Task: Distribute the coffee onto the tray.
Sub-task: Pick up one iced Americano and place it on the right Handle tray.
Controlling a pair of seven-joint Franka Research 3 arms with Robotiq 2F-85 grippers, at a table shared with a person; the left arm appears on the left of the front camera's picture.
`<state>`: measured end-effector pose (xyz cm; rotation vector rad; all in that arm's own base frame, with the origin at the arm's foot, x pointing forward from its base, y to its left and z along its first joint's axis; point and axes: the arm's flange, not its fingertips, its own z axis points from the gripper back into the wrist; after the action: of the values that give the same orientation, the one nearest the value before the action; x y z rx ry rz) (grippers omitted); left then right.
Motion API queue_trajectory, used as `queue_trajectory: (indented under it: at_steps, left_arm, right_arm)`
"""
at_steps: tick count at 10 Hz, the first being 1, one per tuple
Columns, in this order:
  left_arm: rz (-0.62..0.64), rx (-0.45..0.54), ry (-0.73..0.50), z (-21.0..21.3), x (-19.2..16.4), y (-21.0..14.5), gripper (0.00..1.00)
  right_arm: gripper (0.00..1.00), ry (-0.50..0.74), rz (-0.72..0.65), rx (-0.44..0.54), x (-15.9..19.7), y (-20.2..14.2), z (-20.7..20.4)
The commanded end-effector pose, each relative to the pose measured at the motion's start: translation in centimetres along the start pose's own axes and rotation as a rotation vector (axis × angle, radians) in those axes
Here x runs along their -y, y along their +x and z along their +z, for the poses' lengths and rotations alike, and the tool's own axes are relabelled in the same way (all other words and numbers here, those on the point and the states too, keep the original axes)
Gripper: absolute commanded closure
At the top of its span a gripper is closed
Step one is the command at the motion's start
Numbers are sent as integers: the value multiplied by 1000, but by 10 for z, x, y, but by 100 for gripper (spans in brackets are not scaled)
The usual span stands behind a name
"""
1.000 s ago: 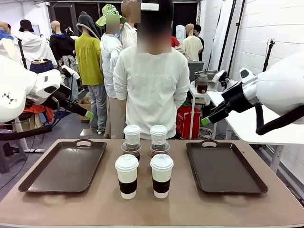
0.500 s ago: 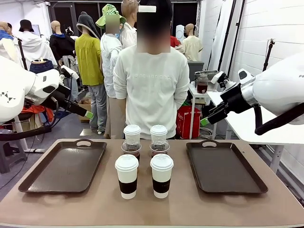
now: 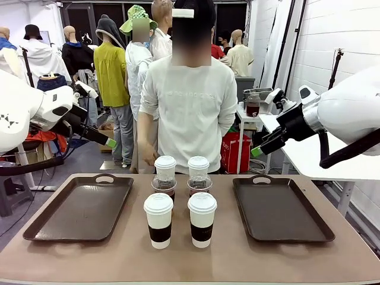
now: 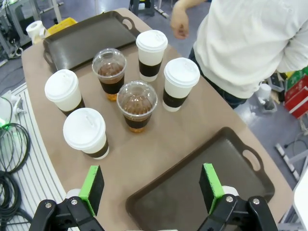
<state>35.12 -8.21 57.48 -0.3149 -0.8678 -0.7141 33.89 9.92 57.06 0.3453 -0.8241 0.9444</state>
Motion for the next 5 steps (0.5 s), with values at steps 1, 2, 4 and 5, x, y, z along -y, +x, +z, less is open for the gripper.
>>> queue_trajectory:
  at_steps: [1, 2, 4, 5]
  left_arm:
    - [6, 9, -20, 0, 0, 0, 0]
    - [6, 9, -20, 0, 0, 0, 0]
    - [6, 9, -20, 0, 0, 0, 0]
    - [6, 9, -20, 0, 0, 0, 0]
  right_arm:
    - [0, 13, -1, 2, -1, -1, 0]
    - [0, 13, -1, 2, -1, -1, 0]
    - [0, 13, -1, 2, -1, -1, 0]
    - [0, 13, -1, 2, -1, -1, 0]
